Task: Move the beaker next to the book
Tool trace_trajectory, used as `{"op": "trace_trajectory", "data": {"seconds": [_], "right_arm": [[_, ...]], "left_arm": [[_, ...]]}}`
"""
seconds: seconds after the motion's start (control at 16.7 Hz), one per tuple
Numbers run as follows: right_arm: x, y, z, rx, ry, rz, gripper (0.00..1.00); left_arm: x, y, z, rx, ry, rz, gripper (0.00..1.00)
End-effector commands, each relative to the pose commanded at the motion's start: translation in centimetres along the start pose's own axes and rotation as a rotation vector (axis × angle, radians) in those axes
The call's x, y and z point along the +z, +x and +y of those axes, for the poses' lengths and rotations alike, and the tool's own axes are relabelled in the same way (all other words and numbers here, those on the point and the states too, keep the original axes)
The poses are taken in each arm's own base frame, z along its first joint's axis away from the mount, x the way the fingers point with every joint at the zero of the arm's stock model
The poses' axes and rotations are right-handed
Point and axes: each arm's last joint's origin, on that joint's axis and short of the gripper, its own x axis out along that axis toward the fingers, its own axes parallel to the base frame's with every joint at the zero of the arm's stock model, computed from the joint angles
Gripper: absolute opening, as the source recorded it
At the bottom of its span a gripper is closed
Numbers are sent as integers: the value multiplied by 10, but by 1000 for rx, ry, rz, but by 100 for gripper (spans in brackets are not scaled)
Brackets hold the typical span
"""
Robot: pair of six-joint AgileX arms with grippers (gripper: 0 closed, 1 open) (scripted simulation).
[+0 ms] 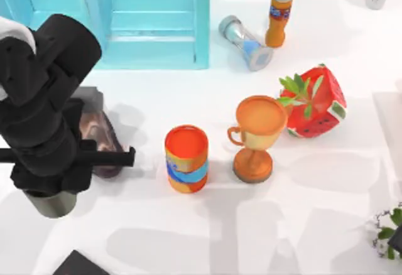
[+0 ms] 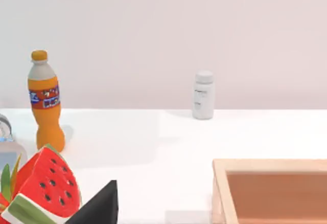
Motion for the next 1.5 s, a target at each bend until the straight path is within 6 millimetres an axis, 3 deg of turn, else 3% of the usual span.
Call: {"op": "trace_trajectory", "data": {"seconds": [0.24,0.66,1.5], "right_arm": [[0,0,0,0,0,0,100],[0,0,0,0,0,0,100],[0,0,0,0,0,0,100]], "left_arm": [[-16,-1,-3,-19,-47,-3,0],[-16,-1,-2,-19,-53,-3,0],[-19,63,6,-21,-51,-3,0]]}}
